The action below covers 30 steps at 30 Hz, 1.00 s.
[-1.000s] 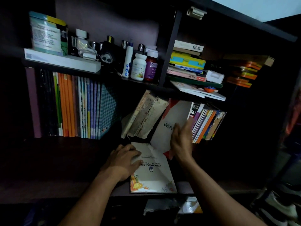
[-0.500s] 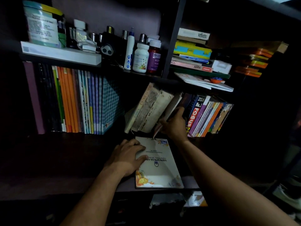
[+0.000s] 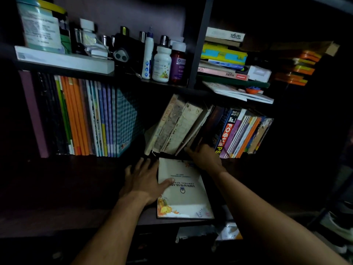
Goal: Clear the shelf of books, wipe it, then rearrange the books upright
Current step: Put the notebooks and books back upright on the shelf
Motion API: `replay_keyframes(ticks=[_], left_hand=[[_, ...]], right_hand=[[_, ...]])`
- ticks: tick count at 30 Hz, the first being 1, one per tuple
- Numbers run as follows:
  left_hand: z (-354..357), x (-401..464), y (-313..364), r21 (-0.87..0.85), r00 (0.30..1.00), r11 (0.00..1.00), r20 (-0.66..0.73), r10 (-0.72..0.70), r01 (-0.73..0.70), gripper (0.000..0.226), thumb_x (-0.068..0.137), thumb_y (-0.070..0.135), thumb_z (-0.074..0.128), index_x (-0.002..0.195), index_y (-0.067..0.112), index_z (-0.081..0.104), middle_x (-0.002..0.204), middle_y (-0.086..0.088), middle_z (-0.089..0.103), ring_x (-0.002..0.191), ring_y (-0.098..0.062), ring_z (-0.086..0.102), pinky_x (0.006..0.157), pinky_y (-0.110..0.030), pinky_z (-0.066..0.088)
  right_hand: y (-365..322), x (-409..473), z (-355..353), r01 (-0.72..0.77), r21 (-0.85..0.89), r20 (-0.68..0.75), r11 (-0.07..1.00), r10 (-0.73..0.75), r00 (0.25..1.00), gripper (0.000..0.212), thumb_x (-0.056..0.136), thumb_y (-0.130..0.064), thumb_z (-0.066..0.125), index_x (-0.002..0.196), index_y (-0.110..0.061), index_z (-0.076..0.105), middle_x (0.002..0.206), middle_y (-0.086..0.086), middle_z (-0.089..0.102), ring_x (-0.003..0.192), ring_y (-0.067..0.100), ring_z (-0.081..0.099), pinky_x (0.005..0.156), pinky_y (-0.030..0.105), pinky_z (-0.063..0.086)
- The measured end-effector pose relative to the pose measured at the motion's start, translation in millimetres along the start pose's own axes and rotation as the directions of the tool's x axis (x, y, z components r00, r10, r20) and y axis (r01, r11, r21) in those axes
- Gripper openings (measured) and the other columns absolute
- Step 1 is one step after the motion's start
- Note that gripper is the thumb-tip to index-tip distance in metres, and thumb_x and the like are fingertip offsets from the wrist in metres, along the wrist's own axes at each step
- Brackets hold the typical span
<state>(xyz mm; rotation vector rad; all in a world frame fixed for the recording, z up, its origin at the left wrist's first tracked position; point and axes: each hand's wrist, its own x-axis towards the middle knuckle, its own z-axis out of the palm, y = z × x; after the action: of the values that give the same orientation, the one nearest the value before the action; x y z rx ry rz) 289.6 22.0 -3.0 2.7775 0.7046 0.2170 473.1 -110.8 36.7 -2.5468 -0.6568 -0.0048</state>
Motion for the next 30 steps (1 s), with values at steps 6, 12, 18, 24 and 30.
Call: replay_keyframes(ticks=[6, 12, 18, 24, 30], left_hand=[[2.4, 4.4, -0.8, 0.011, 0.996, 0.999, 0.069, 0.049, -0.050, 0.088, 0.087, 0.085, 0.029, 0.160, 0.036, 0.015, 0.168, 0.015, 0.010, 0.155, -0.018, 0.001, 0.123, -0.052, -0.003], [-3.8, -3.0, 1.3, -0.060, 0.994, 0.995, 0.077, 0.078, -0.074, 0.088, 0.090, 0.079, 0.036, 0.159, 0.042, -0.003, 0.167, 0.015, 0.015, 0.155, -0.014, 0.007, 0.123, -0.051, -0.004], [-16.3, -7.5, 0.8, -0.375, 1.000, 0.927, -0.012, -0.013, 0.008, 0.073, 0.094, 0.073, 0.030, 0.157, 0.042, 0.014, 0.158, 0.003, 0.041, 0.146, -0.025, 0.034, 0.123, -0.042, 0.015], [-9.4, -0.8, -21.3, -0.665, 0.990, 0.746, -0.130, -0.048, -0.050, 0.011, 0.104, 0.032, 0.049, 0.110, 0.026, 0.057, 0.109, 0.002, 0.069, 0.102, -0.021, 0.065, 0.082, -0.031, 0.049], [-6.9, 7.9, -28.0, -0.747, 0.974, 0.657, -0.209, -0.091, -0.099, 0.025, 0.107, 0.030, 0.045, 0.128, 0.036, 0.055, 0.127, 0.009, 0.060, 0.117, -0.018, 0.058, 0.093, -0.033, 0.046]], right_hand=[[13.6, -30.6, 4.4, -0.093, -0.224, 0.166, 0.970, 0.132, 0.977, 0.102, 0.072, -0.082, 0.061, 0.140, -0.009, 0.044, 0.141, 0.015, 0.053, 0.127, 0.035, 0.054, 0.102, 0.042, 0.048], [2.6, -44.1, -4.2, -0.178, 0.420, 0.220, 0.890, 0.090, 0.971, 0.037, 0.087, -0.032, 0.076, 0.115, -0.012, 0.062, 0.112, 0.010, 0.071, 0.088, 0.020, 0.070, 0.081, 0.038, 0.061], [-33.6, -77.2, -27.9, 0.306, 0.785, -0.351, 0.539, -0.020, 0.936, 0.020, 0.099, -0.030, 0.062, 0.107, -0.020, 0.047, 0.102, 0.007, 0.069, 0.089, 0.025, 0.072, 0.077, 0.050, 0.061], [-33.3, -98.5, -10.9, 0.362, 0.819, -0.394, 0.446, -0.022, 0.919, 0.031, 0.092, -0.049, 0.066, 0.117, -0.034, 0.054, 0.108, -0.004, 0.072, 0.102, 0.016, 0.071, 0.083, 0.037, 0.060], [-15.0, -116.2, 28.8, 0.345, 0.565, -0.142, 0.749, -0.324, 0.935, 0.022, 0.096, -0.027, 0.065, 0.117, -0.021, 0.067, 0.116, -0.016, 0.071, 0.109, -0.002, 0.066, 0.097, 0.032, 0.055]])
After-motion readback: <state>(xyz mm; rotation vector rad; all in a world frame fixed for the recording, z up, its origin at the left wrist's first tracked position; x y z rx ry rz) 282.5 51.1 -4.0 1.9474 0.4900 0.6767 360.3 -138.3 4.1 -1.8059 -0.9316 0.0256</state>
